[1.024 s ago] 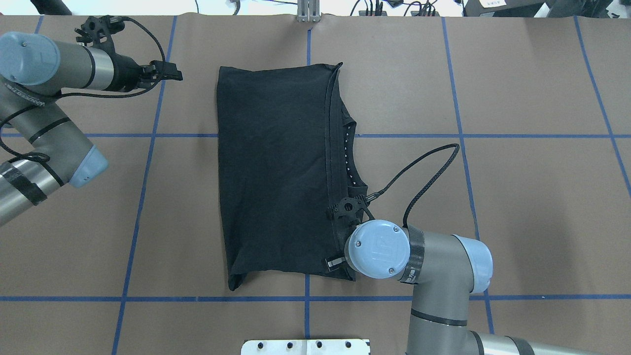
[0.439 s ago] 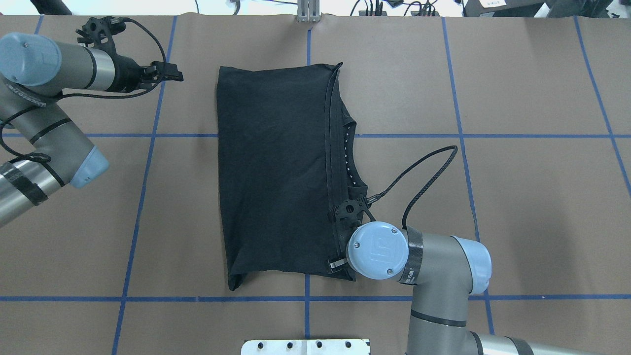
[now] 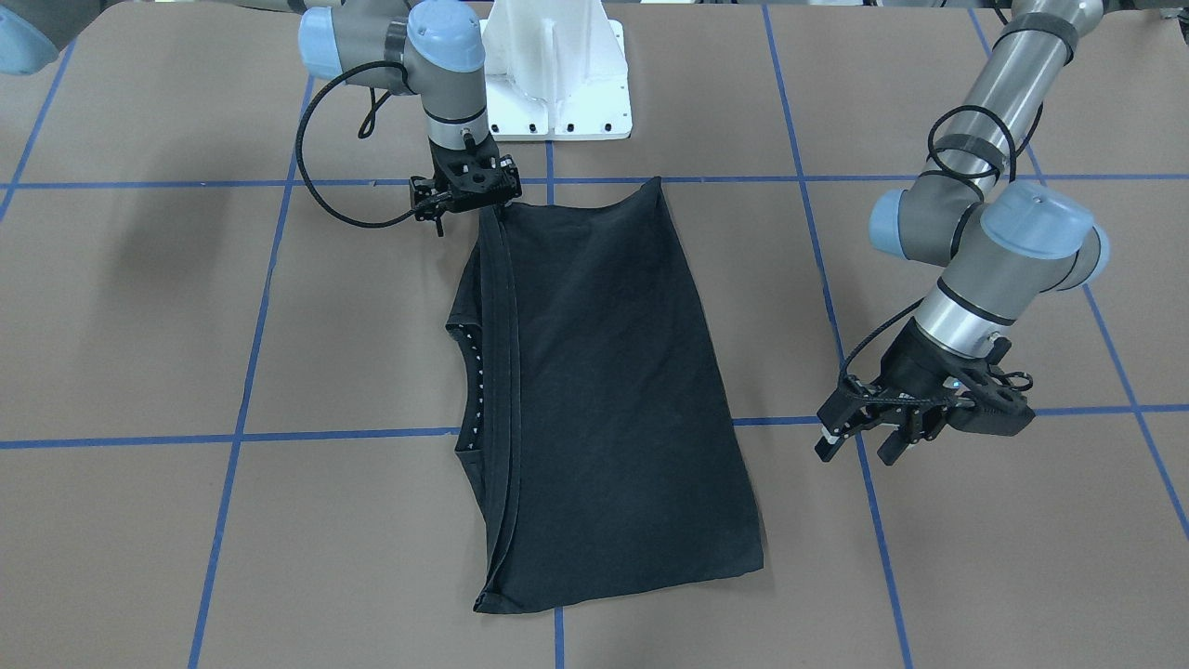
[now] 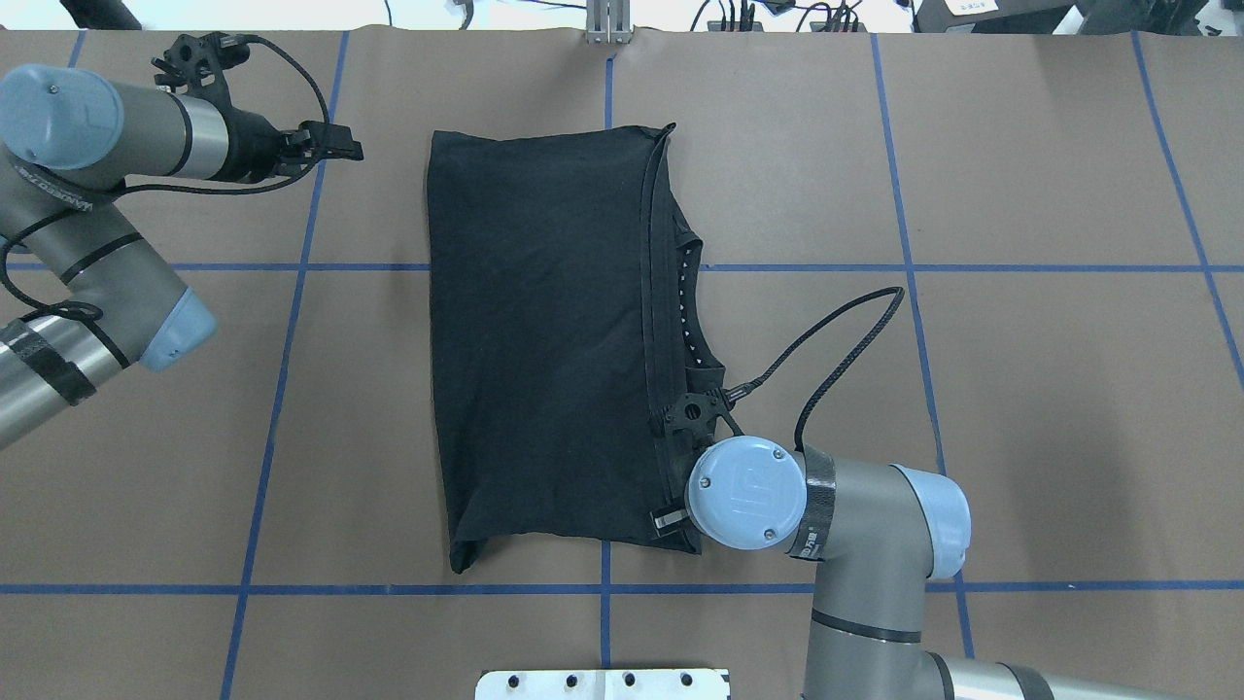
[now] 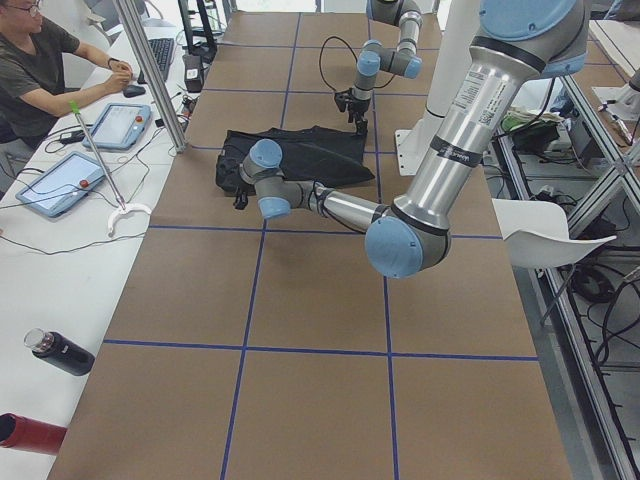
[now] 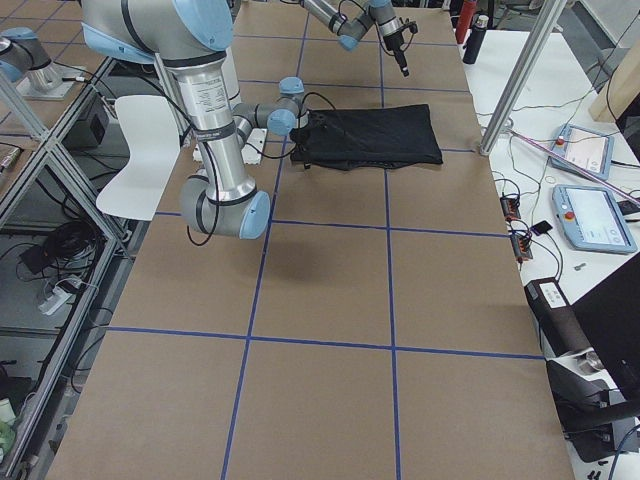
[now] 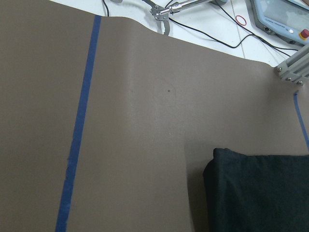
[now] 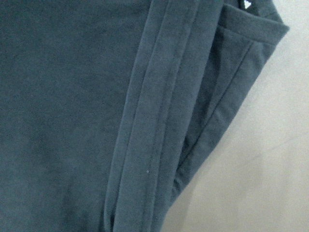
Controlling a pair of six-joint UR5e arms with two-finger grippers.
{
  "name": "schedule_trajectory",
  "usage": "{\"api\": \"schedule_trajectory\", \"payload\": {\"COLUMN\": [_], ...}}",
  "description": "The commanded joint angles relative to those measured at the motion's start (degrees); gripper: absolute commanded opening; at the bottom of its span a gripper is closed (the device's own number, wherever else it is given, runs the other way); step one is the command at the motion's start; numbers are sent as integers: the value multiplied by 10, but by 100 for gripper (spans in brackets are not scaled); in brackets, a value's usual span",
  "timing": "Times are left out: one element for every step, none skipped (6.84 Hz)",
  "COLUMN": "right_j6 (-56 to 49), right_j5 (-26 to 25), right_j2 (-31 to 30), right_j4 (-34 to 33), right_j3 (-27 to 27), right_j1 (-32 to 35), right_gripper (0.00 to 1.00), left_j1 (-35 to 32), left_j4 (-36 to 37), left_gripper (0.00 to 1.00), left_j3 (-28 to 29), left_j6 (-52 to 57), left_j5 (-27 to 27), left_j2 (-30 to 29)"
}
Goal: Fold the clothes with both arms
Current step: 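Lower the right gripper onto the shirt's side edge near the armhole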
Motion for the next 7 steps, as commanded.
{"api": "schedule_trajectory", "payload": {"right_j6": [-11, -16, -26, -43, -51, -55, -71], "right_j5": [0, 1, 2, 4, 6, 10, 9], "right_j2": [-3, -10, -17, -24, -31, -42, -43], "right_j4": [-4, -4, -4, -4, -3, -3, -3], "right_j3": [-1, 0, 0, 1, 1, 4, 5], "right_j1": [7, 14, 20, 30, 39, 47, 53], "right_gripper": [100, 100, 100, 100, 100, 100, 100], "left_j1": [0, 0, 0, 1, 1, 1, 1], "left_j4": [0, 0, 0, 1, 1, 3, 3], "left_gripper": [100, 100, 100, 100, 100, 100, 100], "left_j3": [0, 0, 0, 1, 1, 1, 1], "left_j6": [-2, -3, -3, -3, -3, -3, -3], "left_j5": [0, 0, 0, 0, 0, 0, 0], "left_j2": [-2, -3, -3, -5, -6, -8, -9]}}
